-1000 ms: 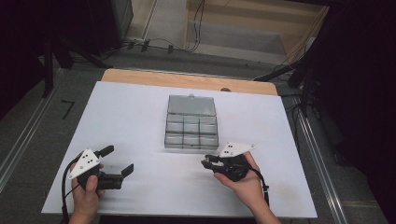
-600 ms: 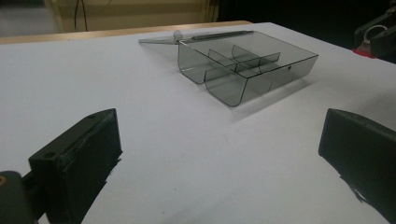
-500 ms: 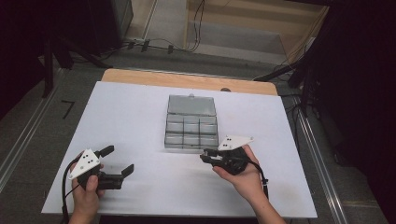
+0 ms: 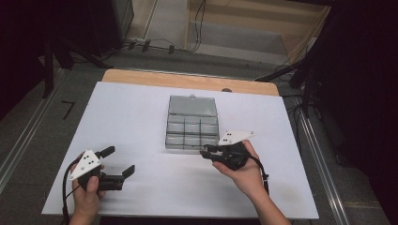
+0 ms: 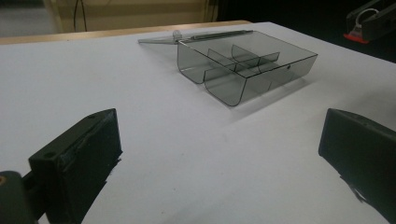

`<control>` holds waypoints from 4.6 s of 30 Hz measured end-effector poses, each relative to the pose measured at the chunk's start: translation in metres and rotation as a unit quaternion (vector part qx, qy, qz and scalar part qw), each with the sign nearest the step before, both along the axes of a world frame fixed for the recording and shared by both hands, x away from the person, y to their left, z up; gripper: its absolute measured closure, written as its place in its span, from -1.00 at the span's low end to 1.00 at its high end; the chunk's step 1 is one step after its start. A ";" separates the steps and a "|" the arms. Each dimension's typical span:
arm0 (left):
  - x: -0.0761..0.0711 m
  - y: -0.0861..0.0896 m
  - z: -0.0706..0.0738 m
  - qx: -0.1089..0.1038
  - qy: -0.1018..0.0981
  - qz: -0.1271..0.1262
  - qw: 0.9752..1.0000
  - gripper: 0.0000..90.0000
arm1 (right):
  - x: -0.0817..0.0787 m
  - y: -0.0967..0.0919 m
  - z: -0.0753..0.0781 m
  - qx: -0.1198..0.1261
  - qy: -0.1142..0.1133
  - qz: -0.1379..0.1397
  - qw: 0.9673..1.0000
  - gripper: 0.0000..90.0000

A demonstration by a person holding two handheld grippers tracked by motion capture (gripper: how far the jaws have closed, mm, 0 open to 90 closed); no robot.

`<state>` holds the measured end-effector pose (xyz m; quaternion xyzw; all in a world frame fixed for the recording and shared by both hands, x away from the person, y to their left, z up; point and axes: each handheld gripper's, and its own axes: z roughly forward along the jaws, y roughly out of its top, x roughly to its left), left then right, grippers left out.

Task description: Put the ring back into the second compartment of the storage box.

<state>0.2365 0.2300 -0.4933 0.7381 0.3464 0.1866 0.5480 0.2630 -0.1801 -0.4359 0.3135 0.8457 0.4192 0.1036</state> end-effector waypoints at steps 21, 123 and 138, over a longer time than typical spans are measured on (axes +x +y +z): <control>0.000 -0.001 0.000 0.001 -0.001 -0.002 1.000 -1.00 | 0.026 0.006 0.018 0.000 -0.001 -0.003 1.000 0.53; -0.001 -0.001 0.000 0.004 -0.007 -0.005 1.000 -1.00 | 0.143 0.042 -0.046 -0.053 0.100 -0.072 0.991 0.52; -0.001 -0.001 0.000 0.003 -0.008 -0.005 1.000 -1.00 | 0.142 0.039 -0.040 -0.040 0.094 -0.065 0.993 0.00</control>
